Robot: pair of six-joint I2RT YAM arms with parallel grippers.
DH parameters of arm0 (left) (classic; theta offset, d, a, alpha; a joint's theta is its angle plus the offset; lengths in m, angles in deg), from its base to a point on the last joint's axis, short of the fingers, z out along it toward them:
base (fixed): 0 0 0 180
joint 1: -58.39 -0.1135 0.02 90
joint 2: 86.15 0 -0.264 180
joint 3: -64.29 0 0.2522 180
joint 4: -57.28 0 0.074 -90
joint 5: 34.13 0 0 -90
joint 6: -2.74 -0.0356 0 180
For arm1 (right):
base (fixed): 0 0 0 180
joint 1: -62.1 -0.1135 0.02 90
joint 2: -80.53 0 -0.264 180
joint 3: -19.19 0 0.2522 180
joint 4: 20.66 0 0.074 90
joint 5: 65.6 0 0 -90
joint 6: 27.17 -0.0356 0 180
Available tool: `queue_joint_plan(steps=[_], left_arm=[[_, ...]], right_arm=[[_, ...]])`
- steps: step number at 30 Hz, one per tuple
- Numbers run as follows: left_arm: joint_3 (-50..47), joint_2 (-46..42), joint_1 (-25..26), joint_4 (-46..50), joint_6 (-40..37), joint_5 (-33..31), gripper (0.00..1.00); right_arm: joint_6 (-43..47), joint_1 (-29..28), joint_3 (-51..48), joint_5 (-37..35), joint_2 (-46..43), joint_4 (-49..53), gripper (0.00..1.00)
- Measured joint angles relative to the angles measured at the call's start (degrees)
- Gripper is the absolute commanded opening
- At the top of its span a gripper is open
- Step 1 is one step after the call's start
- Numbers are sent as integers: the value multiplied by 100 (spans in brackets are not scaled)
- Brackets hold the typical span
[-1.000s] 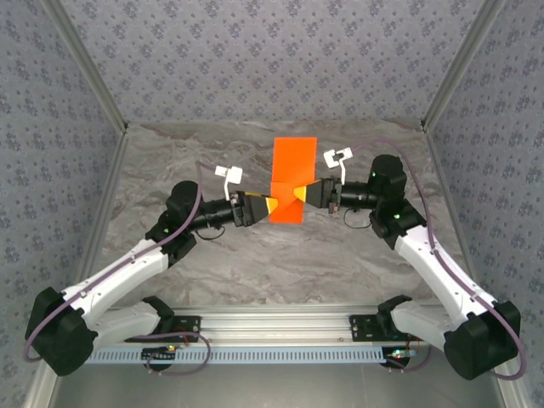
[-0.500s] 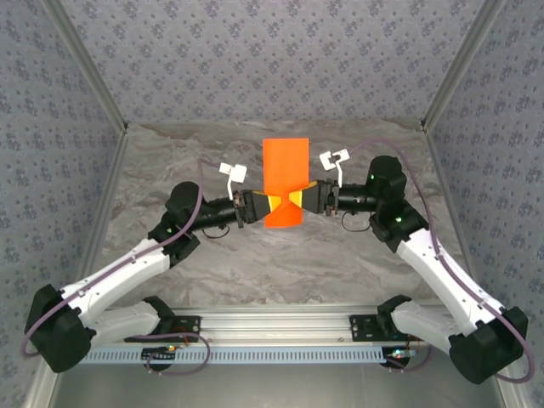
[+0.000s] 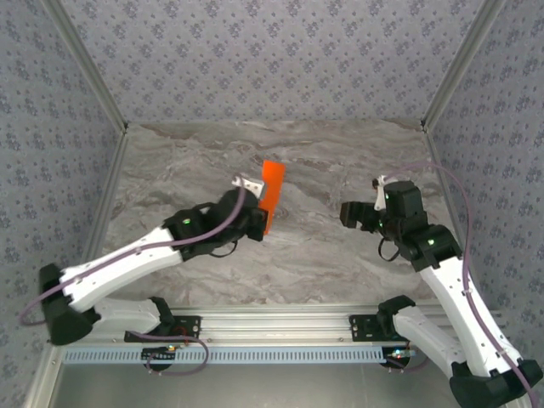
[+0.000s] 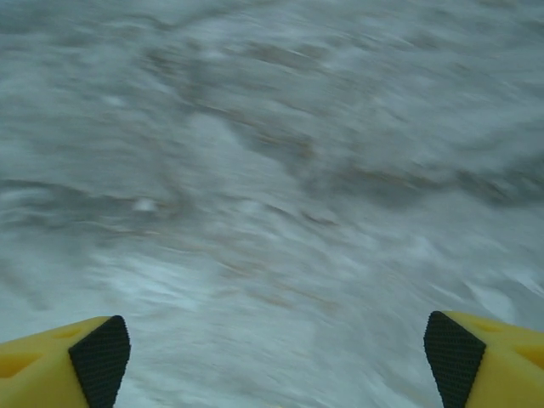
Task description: Fold a paper plane with a square sheet of paper (fold left side to right side)
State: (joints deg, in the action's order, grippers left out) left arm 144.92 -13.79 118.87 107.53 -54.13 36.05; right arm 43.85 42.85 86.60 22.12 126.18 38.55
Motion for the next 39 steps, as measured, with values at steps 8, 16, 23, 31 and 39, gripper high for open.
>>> queue_joint_plan(steps=[8,16,23,31,39], left_arm=[[1244,2835,232,2500,1010,-1432,2],[2516,4817,227,3421,1132,-1054,4],[3101,5471,186,3434,787,-223,17],[3394,5646,-74,3254,385,610,41],[3220,5261,-310,2218,26,1611,52]], right_arm=[[24,216,-321,-890,-516,391,100],[46,286,-326,-911,-516,415,99],[85,339,-326,-909,-584,503,99],[151,380,-330,-881,-592,562,99],[155,439,-529,-533,-590,483,98]])
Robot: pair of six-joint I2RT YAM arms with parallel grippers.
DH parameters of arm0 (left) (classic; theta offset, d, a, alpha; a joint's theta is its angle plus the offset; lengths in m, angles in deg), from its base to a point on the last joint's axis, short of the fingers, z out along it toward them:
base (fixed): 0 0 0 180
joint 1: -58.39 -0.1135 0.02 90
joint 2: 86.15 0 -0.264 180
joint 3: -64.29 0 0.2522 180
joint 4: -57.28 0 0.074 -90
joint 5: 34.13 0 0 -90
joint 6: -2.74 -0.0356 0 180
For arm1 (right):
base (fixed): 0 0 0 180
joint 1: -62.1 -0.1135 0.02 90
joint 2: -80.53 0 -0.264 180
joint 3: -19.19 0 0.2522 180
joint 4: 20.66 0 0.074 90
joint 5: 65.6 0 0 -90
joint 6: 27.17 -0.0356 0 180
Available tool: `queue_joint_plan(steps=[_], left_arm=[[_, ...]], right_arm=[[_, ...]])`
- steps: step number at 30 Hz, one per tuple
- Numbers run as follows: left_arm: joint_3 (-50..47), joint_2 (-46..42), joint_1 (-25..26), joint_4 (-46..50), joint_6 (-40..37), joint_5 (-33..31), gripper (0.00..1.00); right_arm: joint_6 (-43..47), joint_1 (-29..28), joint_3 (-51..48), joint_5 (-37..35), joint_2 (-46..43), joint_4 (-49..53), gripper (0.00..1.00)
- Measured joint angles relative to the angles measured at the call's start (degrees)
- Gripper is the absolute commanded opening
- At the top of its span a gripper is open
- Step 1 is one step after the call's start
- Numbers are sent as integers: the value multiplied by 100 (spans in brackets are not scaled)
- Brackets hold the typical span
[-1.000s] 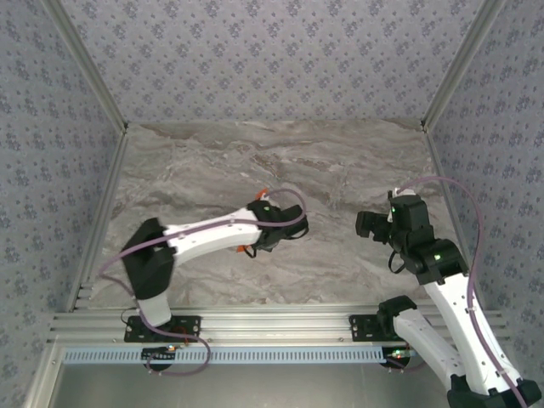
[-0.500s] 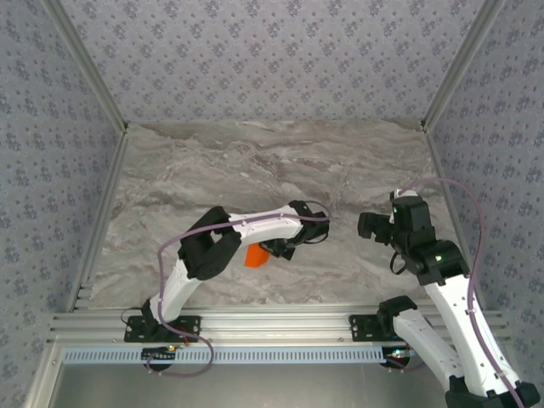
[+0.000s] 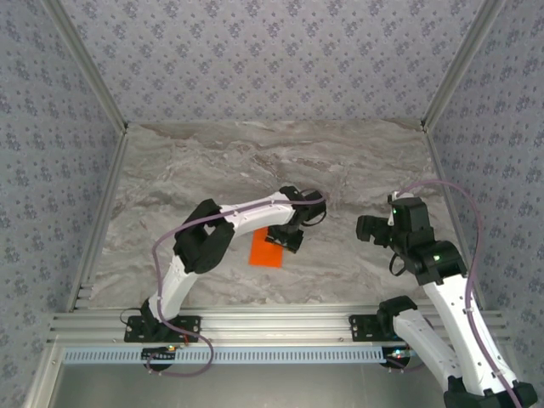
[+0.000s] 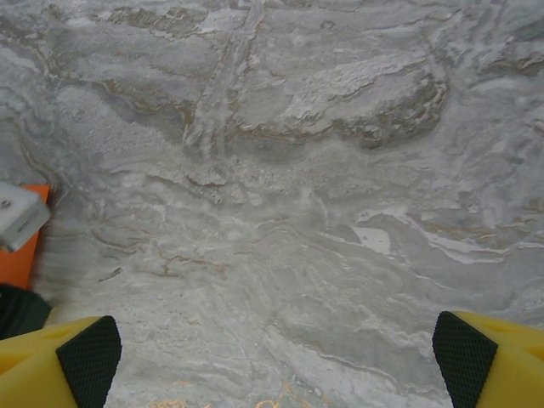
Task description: Fold a paper plane with a square sheet of paper (fold left side to right side)
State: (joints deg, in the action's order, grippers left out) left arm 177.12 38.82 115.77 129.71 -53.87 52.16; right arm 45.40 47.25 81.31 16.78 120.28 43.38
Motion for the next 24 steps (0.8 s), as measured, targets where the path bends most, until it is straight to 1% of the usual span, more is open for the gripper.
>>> queue_joint_plan(steps=[3,5,7,10,13,16,20,22,24], left_arm=[[-372,-474,-31,-699,-63,437,54],[-782,-946,-90,-1217,-61,715,56],[-1309,-1488,-219,-1720,-39,931,57],[-2190,-2347,-577,-2385,74,1156,59],[-3165,-3088,-1126,-3064,264,1394,59],[-4153,-3598,-1731,-3687,468,1641,61],[-5077,-3880,-2201,-4260,678,1976,62],[-5407,-3930,-2363,-4572,756,2188,63],[-5650,-3936,-2485,-4894,861,2406,62]], right_arm=[[-9,0,-153,323,13,-164,98],[-37,0,-271,608,63,-343,95],[-127,0,-407,920,179,-605,88],[-382,-11,-678,1530,522,-1187,77],[-702,-168,-885,2111,1207,-1939,68],[-901,-619,-831,2398,2216,-2529,62],[-975,-1228,-315,2535,3510,-2973,61],[-981,-1419,-127,2538,3821,-3189,62],[-981,-1578,-22,2494,3952,-3342,63]])
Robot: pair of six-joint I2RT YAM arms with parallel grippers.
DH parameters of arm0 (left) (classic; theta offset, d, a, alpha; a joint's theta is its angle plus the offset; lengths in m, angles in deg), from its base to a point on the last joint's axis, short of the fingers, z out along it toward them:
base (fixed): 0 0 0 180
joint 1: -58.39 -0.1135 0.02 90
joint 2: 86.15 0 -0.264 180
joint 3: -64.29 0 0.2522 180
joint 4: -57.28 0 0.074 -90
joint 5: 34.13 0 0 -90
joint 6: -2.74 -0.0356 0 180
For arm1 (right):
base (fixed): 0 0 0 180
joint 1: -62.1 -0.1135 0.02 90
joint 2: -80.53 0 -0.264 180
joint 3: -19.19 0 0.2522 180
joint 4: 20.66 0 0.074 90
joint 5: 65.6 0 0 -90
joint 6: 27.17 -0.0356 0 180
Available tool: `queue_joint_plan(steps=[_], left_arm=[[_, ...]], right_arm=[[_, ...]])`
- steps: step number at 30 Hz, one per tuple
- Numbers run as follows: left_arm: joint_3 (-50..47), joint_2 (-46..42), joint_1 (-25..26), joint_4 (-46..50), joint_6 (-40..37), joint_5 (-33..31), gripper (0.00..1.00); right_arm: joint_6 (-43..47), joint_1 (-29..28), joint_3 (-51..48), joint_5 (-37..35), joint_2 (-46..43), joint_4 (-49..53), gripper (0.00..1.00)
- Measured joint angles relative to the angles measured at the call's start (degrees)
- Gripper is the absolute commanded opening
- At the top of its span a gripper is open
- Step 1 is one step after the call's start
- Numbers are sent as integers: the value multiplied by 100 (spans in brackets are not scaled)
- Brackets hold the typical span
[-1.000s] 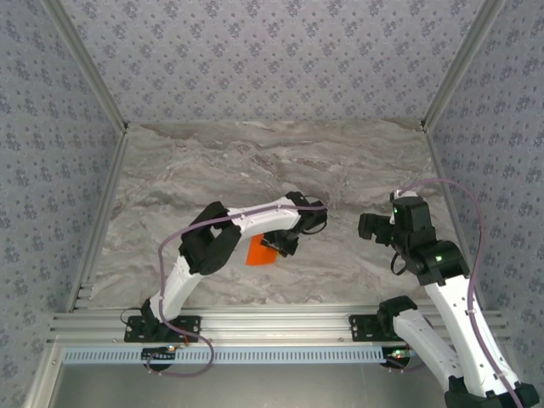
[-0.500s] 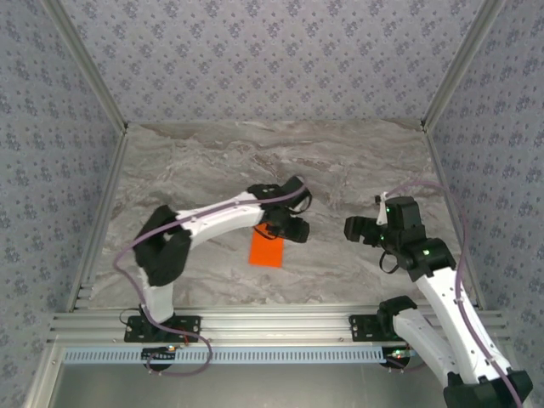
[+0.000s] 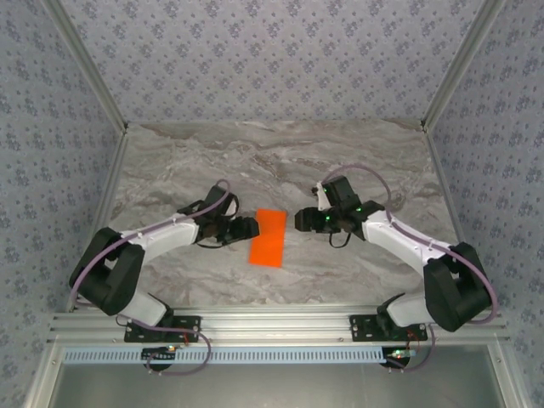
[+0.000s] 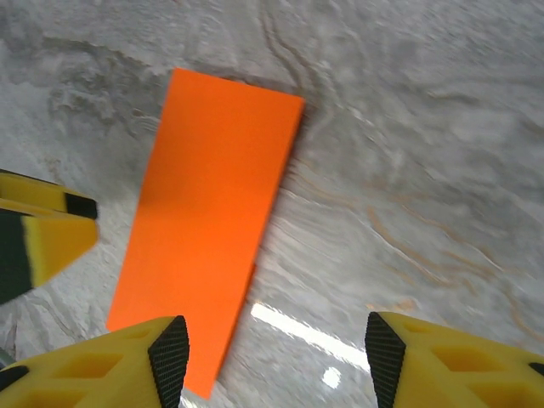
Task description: Fold a paper plane with a square sheet of paper (fold left side to right side)
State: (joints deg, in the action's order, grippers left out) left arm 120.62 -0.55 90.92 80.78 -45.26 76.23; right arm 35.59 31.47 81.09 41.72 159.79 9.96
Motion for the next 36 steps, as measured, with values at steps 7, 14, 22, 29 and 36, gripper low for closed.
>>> queue_joint_plan(steps=[7,14,22,29,36], left_arm=[[-192,380,-61,-988,299,638,58],[-203,612,-61,-1423,492,903,40],[-203,612,-61,-1469,573,922,14],[-203,612,-61,-1436,566,922,8],[-203,608,-61,-1425,566,922,7]], right_arm=[[4,-328,57,-188,31,-146,64],[155,-474,-107,-249,-140,-203,69],[638,-1534,-846,-1132,-1023,-433,79],[1421,-3294,-1532,-2656,-1163,-1154,92],[2376,-4284,-1303,-3910,7,-1674,94]])
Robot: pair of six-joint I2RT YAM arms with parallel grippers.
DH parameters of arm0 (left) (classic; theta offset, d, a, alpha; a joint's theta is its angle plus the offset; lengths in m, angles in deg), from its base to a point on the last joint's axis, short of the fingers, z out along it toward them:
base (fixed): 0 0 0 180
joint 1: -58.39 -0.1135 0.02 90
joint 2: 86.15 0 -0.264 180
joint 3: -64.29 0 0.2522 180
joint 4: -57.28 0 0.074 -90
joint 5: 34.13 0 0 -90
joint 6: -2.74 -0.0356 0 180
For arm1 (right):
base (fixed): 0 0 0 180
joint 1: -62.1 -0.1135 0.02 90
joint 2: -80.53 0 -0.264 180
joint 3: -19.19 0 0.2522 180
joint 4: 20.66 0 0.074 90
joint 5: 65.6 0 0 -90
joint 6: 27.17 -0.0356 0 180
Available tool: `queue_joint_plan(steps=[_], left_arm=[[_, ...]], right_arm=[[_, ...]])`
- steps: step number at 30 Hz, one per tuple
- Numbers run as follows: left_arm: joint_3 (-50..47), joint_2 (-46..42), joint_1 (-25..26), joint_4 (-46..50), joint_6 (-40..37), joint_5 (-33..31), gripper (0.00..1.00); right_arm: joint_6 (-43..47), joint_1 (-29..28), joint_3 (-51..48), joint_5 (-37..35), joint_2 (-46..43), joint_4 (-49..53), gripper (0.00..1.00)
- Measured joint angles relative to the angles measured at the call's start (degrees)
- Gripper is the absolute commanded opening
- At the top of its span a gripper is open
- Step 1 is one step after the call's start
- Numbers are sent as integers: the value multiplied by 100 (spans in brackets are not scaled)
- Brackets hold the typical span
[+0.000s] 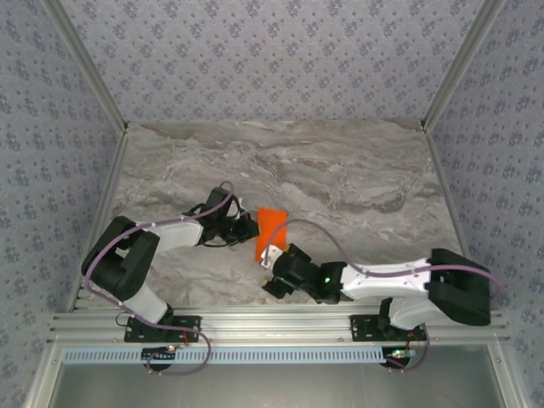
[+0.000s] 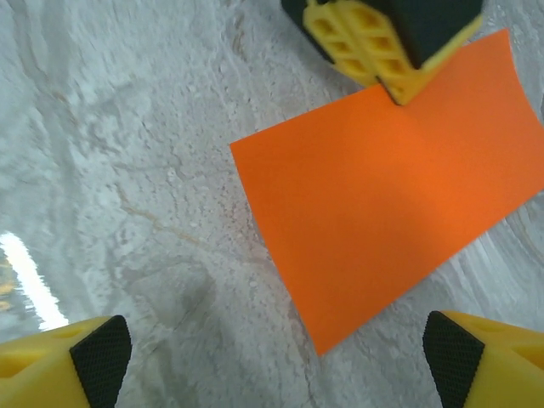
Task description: Fold a paper plane with a square sheet of paper (fold left side to right side)
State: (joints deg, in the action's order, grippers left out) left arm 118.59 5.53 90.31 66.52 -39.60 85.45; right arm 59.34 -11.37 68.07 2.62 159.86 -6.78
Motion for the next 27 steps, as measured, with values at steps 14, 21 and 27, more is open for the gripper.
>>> queue_joint_plan(steps=[14,21,27], left_arm=[[0,-28,0,44,-2,2,6],[2,-28,0,131,-59,0,20],[188,-149,-20,669,-431,-61,43]], right_arm=[[636,28,745,-654,1235,-599,40],[601,157,706,-400,1071,-640,0],[483,546,595,544,769,-612,0]])
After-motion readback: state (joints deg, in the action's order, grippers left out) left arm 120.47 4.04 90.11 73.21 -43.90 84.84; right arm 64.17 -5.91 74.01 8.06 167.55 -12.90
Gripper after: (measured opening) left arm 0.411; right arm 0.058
